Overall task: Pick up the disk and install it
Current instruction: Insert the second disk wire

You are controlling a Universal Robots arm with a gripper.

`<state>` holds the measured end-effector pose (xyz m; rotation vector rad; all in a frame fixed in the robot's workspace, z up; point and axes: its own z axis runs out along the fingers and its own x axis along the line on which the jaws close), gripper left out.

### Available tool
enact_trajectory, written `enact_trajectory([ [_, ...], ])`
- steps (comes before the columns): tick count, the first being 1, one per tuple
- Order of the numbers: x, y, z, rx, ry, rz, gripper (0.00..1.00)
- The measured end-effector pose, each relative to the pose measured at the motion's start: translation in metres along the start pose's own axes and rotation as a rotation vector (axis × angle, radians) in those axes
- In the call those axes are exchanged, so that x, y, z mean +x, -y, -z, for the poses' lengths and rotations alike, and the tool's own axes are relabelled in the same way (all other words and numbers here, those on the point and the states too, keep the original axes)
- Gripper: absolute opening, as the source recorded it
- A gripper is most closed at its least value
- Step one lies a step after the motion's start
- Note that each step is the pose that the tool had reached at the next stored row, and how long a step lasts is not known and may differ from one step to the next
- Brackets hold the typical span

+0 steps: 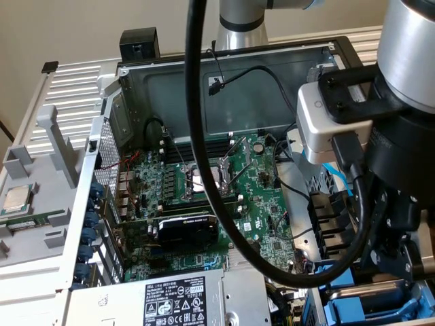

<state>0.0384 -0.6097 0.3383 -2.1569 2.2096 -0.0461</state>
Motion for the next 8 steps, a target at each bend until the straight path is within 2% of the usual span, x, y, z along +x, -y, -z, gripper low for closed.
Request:
enact_trajectory([
  [8, 0.0000, -0.0010, -0.0001, 0.0022, 0.0000, 0.000, 0.16],
])
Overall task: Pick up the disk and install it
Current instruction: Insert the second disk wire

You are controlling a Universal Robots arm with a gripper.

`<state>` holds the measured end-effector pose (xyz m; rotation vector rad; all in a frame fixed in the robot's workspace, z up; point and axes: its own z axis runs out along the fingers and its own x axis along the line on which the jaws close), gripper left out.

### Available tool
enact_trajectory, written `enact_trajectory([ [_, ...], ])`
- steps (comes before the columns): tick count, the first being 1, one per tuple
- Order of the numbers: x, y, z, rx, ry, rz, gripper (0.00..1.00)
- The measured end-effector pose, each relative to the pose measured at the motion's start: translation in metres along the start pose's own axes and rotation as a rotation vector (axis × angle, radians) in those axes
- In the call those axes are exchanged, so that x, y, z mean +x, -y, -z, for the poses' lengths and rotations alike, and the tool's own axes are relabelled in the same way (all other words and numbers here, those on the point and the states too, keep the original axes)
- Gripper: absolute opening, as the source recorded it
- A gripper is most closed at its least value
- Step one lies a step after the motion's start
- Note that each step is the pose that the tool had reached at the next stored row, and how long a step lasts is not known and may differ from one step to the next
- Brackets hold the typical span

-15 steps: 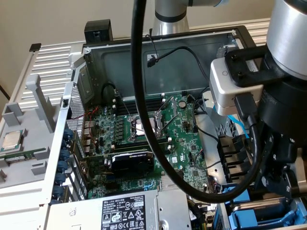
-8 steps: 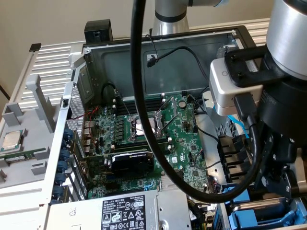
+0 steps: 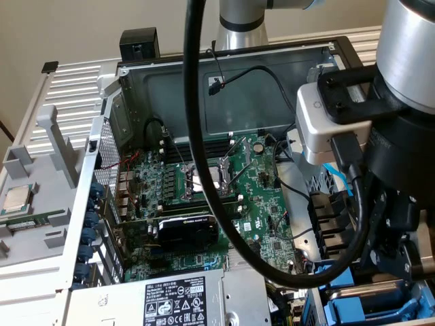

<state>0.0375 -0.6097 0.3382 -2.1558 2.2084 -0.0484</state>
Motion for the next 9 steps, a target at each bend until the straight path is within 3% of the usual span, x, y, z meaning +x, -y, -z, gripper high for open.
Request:
enact_trajectory([
  [9, 0.0000, -0.0003, 0.0001, 0.0008, -0.0001, 0.000, 0.16],
])
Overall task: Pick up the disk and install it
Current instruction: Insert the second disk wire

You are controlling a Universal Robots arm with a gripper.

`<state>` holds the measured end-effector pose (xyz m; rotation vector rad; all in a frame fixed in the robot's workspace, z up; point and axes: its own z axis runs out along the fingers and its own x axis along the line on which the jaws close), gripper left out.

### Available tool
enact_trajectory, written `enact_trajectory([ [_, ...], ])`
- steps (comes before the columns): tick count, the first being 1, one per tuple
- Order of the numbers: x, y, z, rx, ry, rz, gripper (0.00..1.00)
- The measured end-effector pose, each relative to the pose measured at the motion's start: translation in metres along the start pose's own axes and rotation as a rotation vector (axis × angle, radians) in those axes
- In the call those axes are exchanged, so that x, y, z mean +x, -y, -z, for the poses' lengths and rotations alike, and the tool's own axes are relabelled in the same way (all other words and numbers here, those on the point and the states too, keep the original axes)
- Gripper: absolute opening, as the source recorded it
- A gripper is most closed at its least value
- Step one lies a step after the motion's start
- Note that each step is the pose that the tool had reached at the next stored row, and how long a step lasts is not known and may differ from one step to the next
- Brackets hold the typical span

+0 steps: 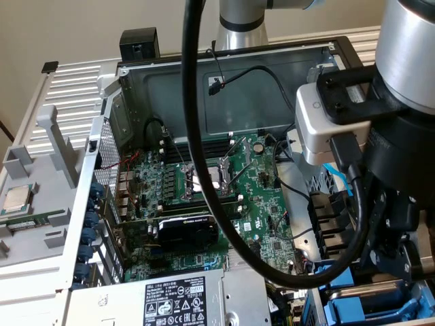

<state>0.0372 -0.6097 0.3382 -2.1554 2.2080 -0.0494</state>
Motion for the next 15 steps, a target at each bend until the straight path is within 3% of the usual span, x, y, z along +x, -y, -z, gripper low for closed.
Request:
enact_trajectory([
  [6, 0.0000, -0.0004, 0.0001, 0.0010, 0.0021, 0.000, 0.16],
  [9, 0.0000, -0.0005, 0.0001, 0.0021, 0.0073, 0.000, 0.16],
  [11, 0.0001, -0.0008, -0.0013, 0.0040, 0.0139, -0.001, 0.16],
  [15, 0.0001, -0.0007, 0.0000, 0.0044, 0.0124, -0.001, 0.16],
])
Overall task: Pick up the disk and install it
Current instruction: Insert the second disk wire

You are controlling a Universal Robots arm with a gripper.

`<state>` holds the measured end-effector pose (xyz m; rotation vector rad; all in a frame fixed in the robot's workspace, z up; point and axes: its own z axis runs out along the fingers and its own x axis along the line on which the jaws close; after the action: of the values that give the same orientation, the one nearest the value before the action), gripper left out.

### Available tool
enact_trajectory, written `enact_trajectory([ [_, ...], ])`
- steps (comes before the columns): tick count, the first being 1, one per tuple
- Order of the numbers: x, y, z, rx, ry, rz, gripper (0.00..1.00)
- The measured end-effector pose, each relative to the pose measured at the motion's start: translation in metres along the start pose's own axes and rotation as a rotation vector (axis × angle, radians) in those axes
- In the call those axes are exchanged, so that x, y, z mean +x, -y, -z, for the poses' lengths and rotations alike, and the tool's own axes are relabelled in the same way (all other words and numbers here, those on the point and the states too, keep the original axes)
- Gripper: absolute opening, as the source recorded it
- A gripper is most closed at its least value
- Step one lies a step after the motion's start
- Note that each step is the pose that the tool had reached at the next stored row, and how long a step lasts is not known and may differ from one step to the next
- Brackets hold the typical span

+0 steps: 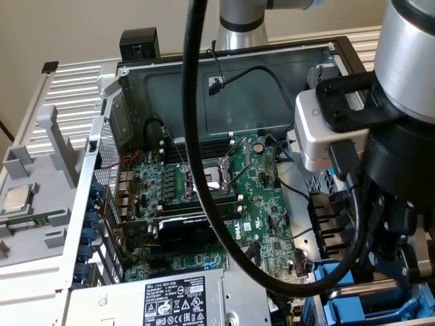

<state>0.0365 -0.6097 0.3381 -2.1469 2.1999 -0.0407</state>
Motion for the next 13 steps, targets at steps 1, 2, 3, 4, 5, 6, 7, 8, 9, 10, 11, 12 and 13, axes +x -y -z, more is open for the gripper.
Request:
enact_trajectory([
  [1, 0.0000, 0.0000, 0.0001, 0.0001, 0.0003, 0.000, 0.16],
  [2, 0.0000, 0.0000, 0.0001, 0.0001, 0.0005, 0.000, 0.16],
  [3, 0.0000, 0.0000, 0.0002, 0.0000, 0.0006, 0.000, 0.16],
  [4, 0.0000, 0.0000, 0.0002, 0.0000, 0.0008, 0.000, 0.16],
  [5, 0.0000, 0.0000, 0.0001, 0.0000, 0.0011, 0.000, 0.16],
  [6, 0.0000, 0.0000, 0.0001, 0.0000, 0.0011, 0.000, 0.16],
  [7, 0.0000, 0.0000, 0.0001, 0.0000, 0.0011, 0.000, 0.16],
  [8, 0.0000, 0.0000, 0.0001, 0.0000, 0.0012, 0.000, 0.16],
  [9, 0.0000, 0.0000, 0.0001, 0.0000, 0.0011, 0.000, 0.16],
  [10, 0.0000, 0.0000, 0.0001, 0.0000, 0.0012, 0.000, 0.16],
  [11, 0.0000, 0.0000, 0.0001, 0.0000, 0.0011, 0.000, 0.16],
  [12, 0.0000, 0.0000, 0.0001, 0.0000, 0.0012, 0.000, 0.16],
  [13, 0.0000, 0.0000, 0.0001, 0.0000, 0.0011, 0.000, 0.16],
])
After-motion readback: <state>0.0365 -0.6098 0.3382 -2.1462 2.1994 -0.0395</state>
